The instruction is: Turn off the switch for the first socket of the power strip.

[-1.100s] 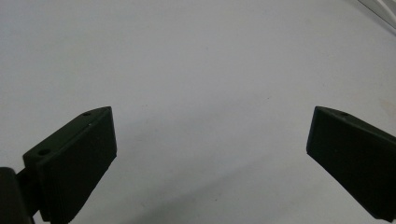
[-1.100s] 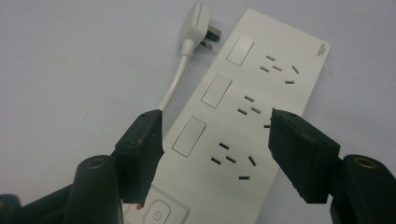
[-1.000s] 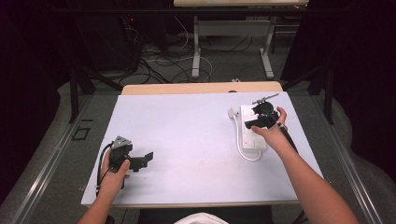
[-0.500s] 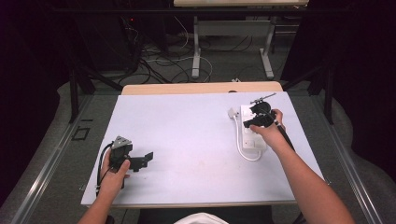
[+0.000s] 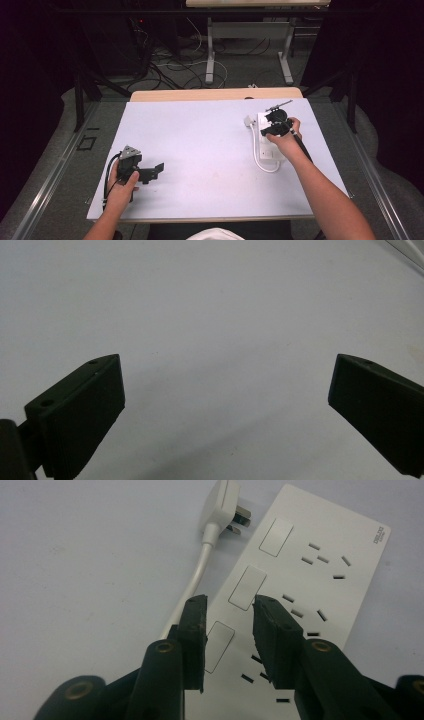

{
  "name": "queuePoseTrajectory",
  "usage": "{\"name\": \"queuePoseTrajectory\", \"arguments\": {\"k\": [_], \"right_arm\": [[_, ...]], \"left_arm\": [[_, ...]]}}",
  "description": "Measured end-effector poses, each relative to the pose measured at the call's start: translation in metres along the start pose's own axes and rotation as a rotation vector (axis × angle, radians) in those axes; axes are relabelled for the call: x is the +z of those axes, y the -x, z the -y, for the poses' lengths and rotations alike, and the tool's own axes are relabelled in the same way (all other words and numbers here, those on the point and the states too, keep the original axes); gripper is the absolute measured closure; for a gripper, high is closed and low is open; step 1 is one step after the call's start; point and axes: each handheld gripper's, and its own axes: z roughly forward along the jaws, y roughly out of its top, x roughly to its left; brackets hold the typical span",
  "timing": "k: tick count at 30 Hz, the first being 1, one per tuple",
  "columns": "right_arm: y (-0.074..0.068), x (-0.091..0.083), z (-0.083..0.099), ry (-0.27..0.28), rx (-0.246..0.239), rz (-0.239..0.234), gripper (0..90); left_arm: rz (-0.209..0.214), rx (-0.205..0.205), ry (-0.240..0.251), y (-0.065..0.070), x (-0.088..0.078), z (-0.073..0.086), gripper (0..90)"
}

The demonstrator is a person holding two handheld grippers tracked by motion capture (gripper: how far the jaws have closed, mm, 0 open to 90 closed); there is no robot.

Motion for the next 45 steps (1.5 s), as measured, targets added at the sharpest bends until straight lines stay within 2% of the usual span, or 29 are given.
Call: {"name": "queuePoseTrajectory", "arguments": {"k": [3,6,13,24,26,28,29,32,38,42,43,45], "right_arm": [[-0.002,0.002,-0.001,-0.007,0.012,0.003,72.0],[-0.001,0.004,0.000,-0.017,-0.013,0.000,75.3],[-0.002,0.011,0.000,-0.042,-0.017,0.006,83.8],[-0.002,0.017,0.000,-0.049,-0.018,0.001,90.0],[-0.001,0.017,0.000,-0.050,-0.028,0.005,90.0],[-0.003,0.018,0.000,-0.052,-0.008,-0.001,90.0],[-0.002,0.018,0.000,-0.056,-0.026,0.005,90.0],[-0.003,0.020,0.000,-0.052,-0.016,0.004,90.0],[-0.003,0.021,0.000,-0.049,-0.027,0.007,90.0],[-0.001,0.021,0.000,-0.053,-0.002,-0.006,90.0],[-0.002,0.022,0.001,-0.034,0.007,-0.017,90.0],[-0.001,0.022,0.001,-0.034,0.006,-0.018,90.0]], "left_arm": [[0.002,0.002,-0.005,0.000,0.000,0.000,1.7],[0.001,0.002,-0.006,0.000,0.000,0.000,1.7],[0.001,0.003,-0.007,-0.001,0.000,0.000,1.7],[-0.005,0.000,0.001,-0.001,0.000,0.000,1.7],[-0.005,0.000,0.001,-0.001,0.000,0.000,1.7],[-0.005,0.000,0.001,-0.001,0.000,0.000,1.7],[-0.005,0.000,0.001,-0.001,0.000,0.000,1.7],[-0.004,0.001,0.001,-0.001,0.000,0.000,1.7],[-0.004,0.001,0.001,-0.001,0.000,0.000,1.7],[-0.004,0.002,0.002,-0.001,0.000,0.000,1.7],[0.001,0.004,-0.009,-0.001,-0.001,0.000,1.7],[0.001,0.004,-0.008,-0.001,-0.001,0.000,1.7]]}}
